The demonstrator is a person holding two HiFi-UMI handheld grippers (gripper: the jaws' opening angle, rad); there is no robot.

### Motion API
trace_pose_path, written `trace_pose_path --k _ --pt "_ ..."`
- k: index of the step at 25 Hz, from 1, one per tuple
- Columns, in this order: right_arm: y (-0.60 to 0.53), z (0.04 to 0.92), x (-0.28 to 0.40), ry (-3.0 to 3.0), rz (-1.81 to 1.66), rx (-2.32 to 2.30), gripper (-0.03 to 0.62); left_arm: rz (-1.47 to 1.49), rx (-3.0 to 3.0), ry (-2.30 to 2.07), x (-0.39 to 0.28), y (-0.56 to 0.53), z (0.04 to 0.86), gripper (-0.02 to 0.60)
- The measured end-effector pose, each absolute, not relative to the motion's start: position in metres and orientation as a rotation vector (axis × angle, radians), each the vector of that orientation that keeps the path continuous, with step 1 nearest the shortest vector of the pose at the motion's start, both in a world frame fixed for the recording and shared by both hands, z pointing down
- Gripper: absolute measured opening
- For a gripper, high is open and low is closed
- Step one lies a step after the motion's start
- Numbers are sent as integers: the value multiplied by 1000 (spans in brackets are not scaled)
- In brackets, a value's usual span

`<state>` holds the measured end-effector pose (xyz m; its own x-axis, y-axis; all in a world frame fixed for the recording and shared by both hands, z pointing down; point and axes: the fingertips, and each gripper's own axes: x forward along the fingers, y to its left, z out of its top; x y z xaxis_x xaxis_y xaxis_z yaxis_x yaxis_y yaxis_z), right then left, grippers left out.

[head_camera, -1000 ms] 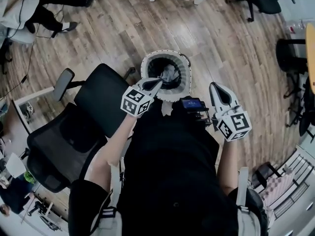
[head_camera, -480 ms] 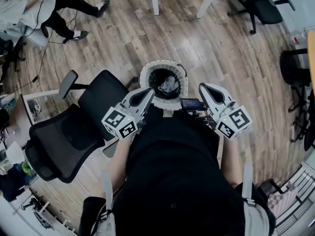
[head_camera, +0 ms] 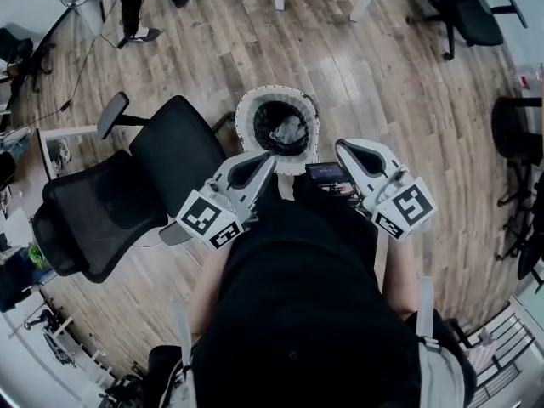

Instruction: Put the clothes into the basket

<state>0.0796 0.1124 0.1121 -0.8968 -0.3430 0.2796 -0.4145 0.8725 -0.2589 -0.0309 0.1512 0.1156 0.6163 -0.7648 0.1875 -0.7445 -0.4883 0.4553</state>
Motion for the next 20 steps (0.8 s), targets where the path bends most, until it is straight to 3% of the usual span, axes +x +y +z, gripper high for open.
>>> trace_pose_path --k 20 --pt "110 128 91 -2788 449 509 15 -19 2293 -1253 -16 156 130 12"
